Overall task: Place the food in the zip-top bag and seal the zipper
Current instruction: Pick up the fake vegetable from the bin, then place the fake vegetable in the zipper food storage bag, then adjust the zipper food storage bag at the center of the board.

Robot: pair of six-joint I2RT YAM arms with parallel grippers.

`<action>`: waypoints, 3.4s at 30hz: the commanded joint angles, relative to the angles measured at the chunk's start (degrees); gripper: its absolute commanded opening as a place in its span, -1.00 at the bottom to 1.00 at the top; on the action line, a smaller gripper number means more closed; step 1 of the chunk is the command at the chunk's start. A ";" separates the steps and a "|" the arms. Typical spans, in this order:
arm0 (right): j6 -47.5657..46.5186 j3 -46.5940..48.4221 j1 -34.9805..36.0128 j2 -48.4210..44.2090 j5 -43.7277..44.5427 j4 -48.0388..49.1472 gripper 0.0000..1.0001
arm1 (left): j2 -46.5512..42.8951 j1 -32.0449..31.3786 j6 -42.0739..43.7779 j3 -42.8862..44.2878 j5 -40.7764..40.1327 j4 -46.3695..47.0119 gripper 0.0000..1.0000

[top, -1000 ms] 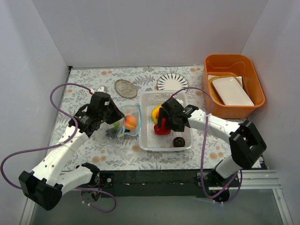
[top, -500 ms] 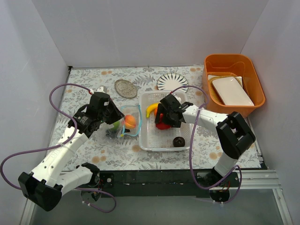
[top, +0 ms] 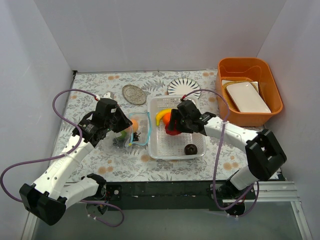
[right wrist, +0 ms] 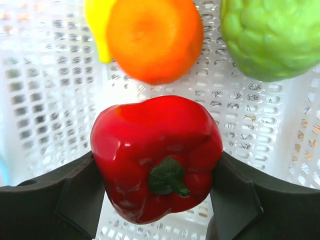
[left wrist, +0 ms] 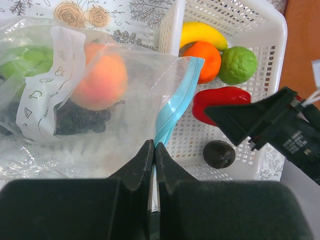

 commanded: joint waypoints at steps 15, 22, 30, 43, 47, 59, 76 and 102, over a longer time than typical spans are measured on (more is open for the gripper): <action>-5.88 6.11 6.73 -8.60 -19.32 12.03 -0.10 | 0.01 0.24 0.45 1.22 1.20 0.02 -1.00; -8.08 12.17 9.90 -0.78 -21.78 11.50 -0.08 | 0.10 0.24 0.45 2.01 1.64 -0.59 -1.00; -10.01 19.63 11.04 9.06 -25.29 10.45 -0.05 | -0.78 0.15 0.36 4.30 0.24 -1.91 -1.00; -16.51 23.96 12.18 8.64 -18.21 4.30 0.96 | -2.89 0.24 -1.66 6.50 -7.14 -5.78 -1.00; -16.78 19.84 12.01 1.18 -9.59 2.98 0.96 | -3.15 0.24 -2.01 6.93 -8.46 -6.04 -1.00; -13.09 13.24 10.60 -0.78 -4.03 0.60 0.48 | -2.98 0.24 -2.19 7.11 -8.64 -5.60 -1.00; -14.32 17.19 10.25 8.45 -10.18 2.97 -0.19 | -3.41 0.24 -1.93 5.71 -6.71 -4.55 -1.00; -17.22 44.20 10.08 8.52 -28.19 -2.90 -0.97 | -0.61 1.38 2.38 16.32 -24.88 -19.11 -1.00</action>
